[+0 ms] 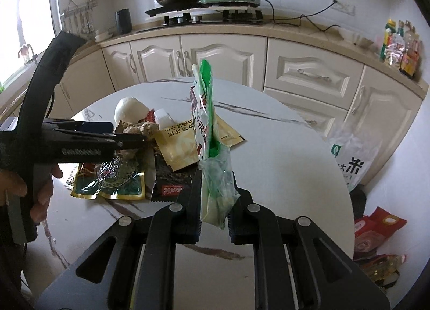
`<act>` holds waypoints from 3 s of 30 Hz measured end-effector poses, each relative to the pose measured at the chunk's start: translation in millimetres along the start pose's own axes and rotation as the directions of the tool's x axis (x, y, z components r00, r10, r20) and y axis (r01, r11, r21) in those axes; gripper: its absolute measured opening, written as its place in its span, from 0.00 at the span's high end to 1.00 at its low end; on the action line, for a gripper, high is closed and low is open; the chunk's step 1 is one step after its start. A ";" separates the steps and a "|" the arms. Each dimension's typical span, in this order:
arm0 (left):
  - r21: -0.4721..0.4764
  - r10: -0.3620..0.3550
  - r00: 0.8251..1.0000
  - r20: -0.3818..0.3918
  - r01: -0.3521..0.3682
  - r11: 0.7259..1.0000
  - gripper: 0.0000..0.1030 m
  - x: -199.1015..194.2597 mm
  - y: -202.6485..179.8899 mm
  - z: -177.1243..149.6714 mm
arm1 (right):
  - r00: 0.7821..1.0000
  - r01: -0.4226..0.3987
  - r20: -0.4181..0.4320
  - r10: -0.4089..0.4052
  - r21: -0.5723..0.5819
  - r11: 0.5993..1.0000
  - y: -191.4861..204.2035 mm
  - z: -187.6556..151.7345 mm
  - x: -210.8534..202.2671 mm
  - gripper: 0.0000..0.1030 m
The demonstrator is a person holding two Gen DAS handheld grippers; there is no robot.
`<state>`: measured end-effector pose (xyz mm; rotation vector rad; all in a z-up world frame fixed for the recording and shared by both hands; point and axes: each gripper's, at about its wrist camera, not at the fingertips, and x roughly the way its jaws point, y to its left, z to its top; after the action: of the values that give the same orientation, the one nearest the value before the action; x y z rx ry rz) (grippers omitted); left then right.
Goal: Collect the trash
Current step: 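Lower the left gripper onto the ginger root and grasp it, then carry the ginger and packet over the blue bin and open both grippers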
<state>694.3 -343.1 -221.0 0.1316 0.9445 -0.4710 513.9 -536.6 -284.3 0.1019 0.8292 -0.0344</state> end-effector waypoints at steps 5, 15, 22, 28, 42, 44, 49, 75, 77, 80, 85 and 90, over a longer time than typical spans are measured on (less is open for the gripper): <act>-0.048 -0.023 1.000 0.015 0.024 0.999 0.39 -1.3 21.1 1.9 | 1.000 -0.008 0.004 0.008 -0.003 1.000 0.1 -0.7 -1.8 0.86; 0.067 -0.047 0.995 0.088 0.041 0.997 0.41 -36.1 12.6 3.0 | 1.000 -0.022 0.001 0.022 -0.005 1.000 3.6 0.2 2.7 0.86; 0.144 -0.012 1.000 -0.008 0.013 0.989 0.43 -5.9 -10.2 -6.0 | 1.000 -0.021 0.010 0.021 0.000 1.000 1.8 -1.4 -2.0 0.86; 0.159 0.004 1.000 0.002 -0.004 0.987 0.51 5.8 -22.8 -0.5 | 1.000 -0.015 0.002 0.015 0.007 1.000 -1.8 -2.7 0.4 0.86; 0.022 -0.190 0.981 0.038 0.189 0.982 0.62 -27.1 18.2 -12.5 | 0.999 -0.033 0.008 0.033 0.011 0.999 10.2 -4.7 -10.4 0.86; 0.019 -0.194 0.978 0.076 0.193 0.981 0.61 -50.6 25.3 -21.6 | 0.999 -0.041 0.019 0.040 0.010 0.999 15.9 -3.4 -17.6 0.86; 0.005 -0.138 0.980 0.140 0.139 0.990 0.61 -97.0 49.2 -48.6 | 0.997 -0.064 0.046 0.064 -0.015 0.998 43.6 -0.1 -39.7 0.86; -0.470 0.329 0.944 -0.033 -0.305 0.828 0.61 -198.8 381.1 -280.7 | 0.862 -0.505 -0.217 0.459 -0.272 0.819 449.9 -78.9 -8.5 0.86; -0.494 0.322 0.943 -0.086 -0.321 0.808 0.61 -182.7 399.1 -294.4 | 0.866 -0.493 -0.261 0.427 -0.293 0.819 474.1 -91.4 14.2 0.86; -0.539 0.264 0.953 -0.151 -0.303 0.786 0.61 -149.3 430.3 -313.4 | 0.861 -0.487 -0.326 0.391 -0.305 0.818 501.4 -107.0 50.8 0.86; -0.595 0.159 0.957 -0.242 -0.275 0.755 0.59 -97.3 462.3 -329.0 | 0.841 -0.478 -0.426 0.332 -0.302 0.825 525.2 -130.6 111.8 0.86; -0.635 0.163 0.943 -0.291 -0.318 0.704 0.54 -85.6 490.5 -331.9 | 0.802 -0.491 -0.510 0.311 -0.266 0.829 543.8 -151.9 166.0 0.86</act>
<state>621.3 225.4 -392.9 -0.3680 1.2430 0.1650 552.8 21.5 -466.8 -0.0930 1.2487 0.5911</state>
